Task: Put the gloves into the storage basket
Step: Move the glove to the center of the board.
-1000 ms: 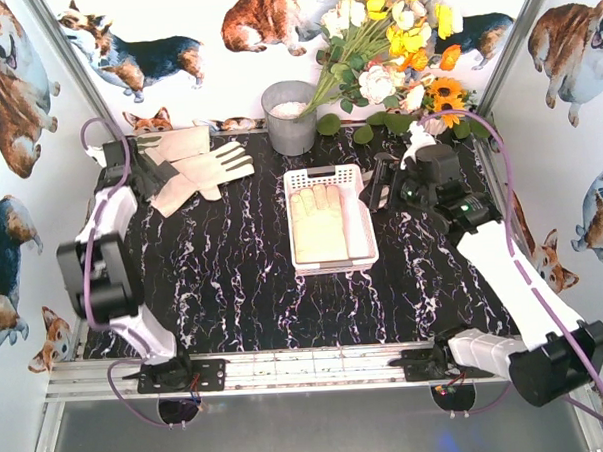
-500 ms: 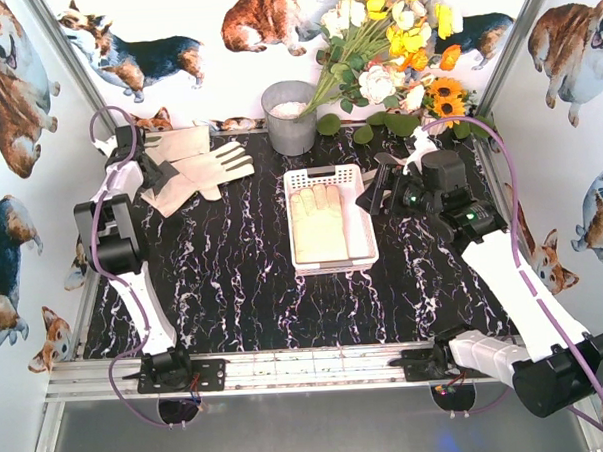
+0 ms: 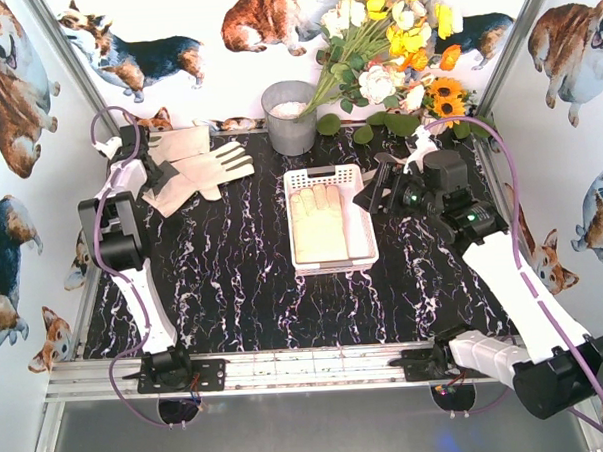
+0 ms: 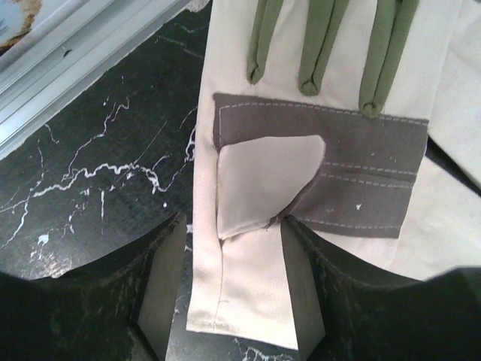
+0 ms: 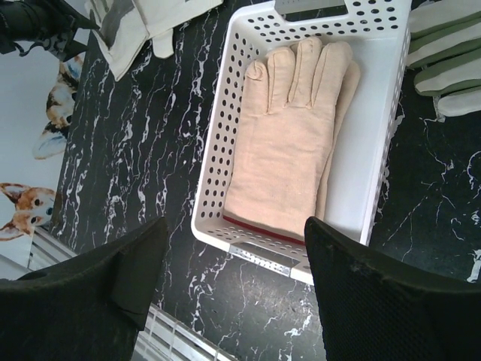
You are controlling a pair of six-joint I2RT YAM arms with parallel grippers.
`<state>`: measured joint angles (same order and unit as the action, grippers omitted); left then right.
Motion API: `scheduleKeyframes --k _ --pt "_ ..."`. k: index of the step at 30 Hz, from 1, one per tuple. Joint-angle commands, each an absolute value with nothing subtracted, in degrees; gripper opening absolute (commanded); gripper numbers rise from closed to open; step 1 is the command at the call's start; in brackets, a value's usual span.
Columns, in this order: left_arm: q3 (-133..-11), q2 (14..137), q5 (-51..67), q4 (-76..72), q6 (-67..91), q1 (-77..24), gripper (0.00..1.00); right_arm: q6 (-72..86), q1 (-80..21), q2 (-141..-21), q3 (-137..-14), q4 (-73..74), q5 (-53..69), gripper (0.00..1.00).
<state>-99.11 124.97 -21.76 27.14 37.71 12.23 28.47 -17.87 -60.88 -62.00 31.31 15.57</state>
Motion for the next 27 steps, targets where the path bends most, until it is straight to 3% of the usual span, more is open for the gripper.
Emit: scheduleKeyframes --k 1,9,18,27 --pt "-102.55 127.40 -25.44 25.89 40.51 11.78 0.46 29.12 -17.70 -57.49 -61.43 27.99 16.03 0.75" --pt "-104.03 128.59 -25.17 24.93 36.64 11.69 0.35 29.84 -17.68 -55.02 -61.05 28.20 15.15 0.75" --pt "-100.45 126.22 -20.73 20.96 30.70 11.76 0.00 29.00 -17.71 -52.98 -61.56 30.24 14.25 0.76" --pt "-80.04 108.55 -3.51 15.30 27.15 11.62 0.00 28.51 -17.80 -55.56 -61.54 28.54 17.97 0.76"
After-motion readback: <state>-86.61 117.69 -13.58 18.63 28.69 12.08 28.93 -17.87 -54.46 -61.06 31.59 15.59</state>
